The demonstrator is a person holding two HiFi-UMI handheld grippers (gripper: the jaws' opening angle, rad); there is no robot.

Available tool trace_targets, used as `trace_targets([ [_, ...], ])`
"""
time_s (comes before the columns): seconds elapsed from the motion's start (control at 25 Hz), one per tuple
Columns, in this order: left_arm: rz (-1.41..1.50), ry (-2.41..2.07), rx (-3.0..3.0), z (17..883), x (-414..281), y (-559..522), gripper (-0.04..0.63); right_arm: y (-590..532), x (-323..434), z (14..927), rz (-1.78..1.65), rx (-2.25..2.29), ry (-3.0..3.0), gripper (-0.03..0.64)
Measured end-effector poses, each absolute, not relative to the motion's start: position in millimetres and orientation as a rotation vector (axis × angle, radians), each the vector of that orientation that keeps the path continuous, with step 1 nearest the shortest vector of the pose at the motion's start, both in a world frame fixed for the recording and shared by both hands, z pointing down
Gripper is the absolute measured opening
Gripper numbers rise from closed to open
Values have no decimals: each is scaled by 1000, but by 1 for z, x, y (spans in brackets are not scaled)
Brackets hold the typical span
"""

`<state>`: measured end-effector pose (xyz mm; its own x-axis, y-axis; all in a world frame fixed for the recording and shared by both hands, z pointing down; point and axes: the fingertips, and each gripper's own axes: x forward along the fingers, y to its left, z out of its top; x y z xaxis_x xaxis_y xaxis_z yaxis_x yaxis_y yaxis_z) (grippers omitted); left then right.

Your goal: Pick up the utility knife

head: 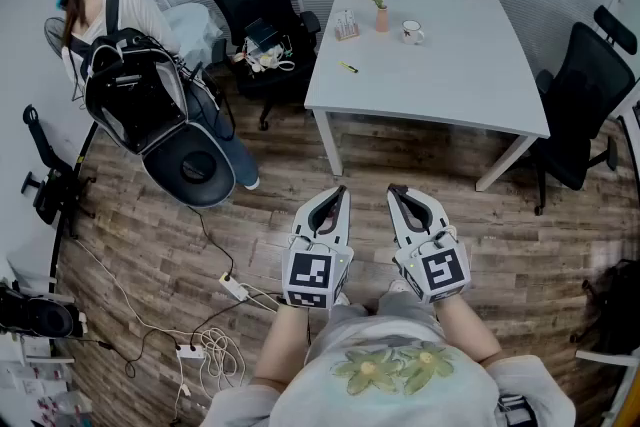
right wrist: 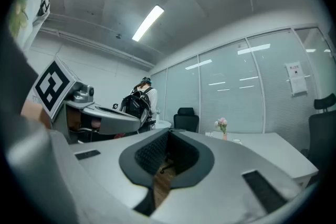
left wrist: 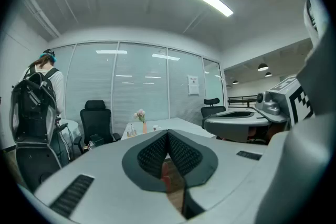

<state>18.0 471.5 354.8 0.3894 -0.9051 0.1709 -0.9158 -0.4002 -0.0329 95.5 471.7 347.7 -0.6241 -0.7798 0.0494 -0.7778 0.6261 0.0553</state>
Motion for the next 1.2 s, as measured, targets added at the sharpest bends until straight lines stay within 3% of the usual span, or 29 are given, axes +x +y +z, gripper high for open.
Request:
trace_targets([
  [0.88,218,-1750,2477,374,78,419,15,420,163,370,-118,1204,-2787,3],
  [1.2,233,-1744,2431,396,60,353,15,350,149,384,-142,1169,-2798,3],
])
